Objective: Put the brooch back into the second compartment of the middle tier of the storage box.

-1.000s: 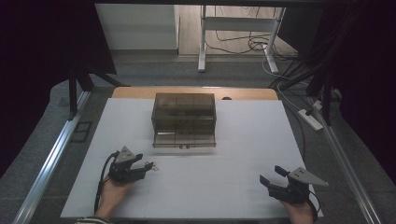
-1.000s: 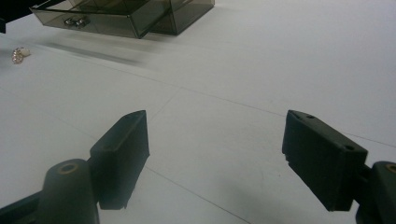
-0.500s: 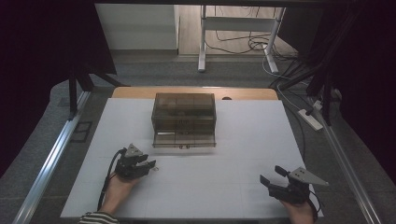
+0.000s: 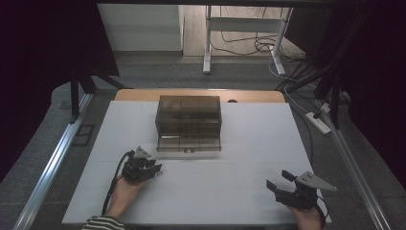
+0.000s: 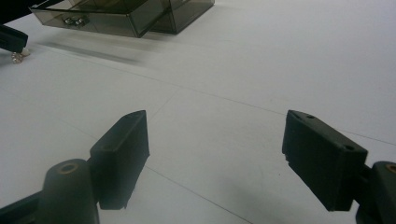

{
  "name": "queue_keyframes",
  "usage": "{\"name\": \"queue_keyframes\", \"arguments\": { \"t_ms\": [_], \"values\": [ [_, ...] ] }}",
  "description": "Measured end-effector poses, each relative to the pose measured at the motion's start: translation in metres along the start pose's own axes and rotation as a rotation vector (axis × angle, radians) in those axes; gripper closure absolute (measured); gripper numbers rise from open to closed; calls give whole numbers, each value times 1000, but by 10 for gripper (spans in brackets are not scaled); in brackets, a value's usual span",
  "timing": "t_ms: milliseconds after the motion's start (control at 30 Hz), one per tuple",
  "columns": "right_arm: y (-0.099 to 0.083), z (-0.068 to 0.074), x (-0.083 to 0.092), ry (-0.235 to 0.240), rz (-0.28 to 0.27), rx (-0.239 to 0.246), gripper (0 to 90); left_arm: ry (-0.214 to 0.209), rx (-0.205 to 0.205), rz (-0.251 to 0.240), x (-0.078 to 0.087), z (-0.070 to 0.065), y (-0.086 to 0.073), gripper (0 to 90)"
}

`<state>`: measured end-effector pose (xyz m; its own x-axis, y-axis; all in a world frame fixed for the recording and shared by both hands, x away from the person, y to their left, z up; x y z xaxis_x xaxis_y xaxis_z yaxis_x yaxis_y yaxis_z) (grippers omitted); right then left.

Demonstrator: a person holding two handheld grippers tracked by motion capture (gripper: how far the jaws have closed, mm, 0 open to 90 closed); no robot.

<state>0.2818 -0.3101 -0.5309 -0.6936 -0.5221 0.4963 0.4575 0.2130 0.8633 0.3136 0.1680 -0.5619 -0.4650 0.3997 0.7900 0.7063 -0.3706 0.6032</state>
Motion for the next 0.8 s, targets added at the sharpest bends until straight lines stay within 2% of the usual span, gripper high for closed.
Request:
{"name": "queue_keyframes", "arguments": {
  "t_ms": [200, 367, 800],
  "values": [
    [0, 0, 0, -2, -2, 3, 227, -10, -7, 19, -3, -1, 0, 740],
    [0, 0, 0, 1, 1, 3, 227, -14, -6, 41, -5, -1, -2, 766],
    [0, 1, 0, 0, -1, 6, 227, -14, -21, 46, -4, 0, -2, 802]
  ]
}}
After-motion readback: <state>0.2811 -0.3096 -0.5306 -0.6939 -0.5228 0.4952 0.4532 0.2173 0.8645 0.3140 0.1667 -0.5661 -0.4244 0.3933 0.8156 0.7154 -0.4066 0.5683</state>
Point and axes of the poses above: each handheld gripper's, and its own axes: x roughly backward along the jaws, y roughly out of its top, z roughly to its left, the point moved 4 cm from there along -x, roughly forward along the jaws, and after that the axes turned 3 degrees about z, right-handed, at the moved point
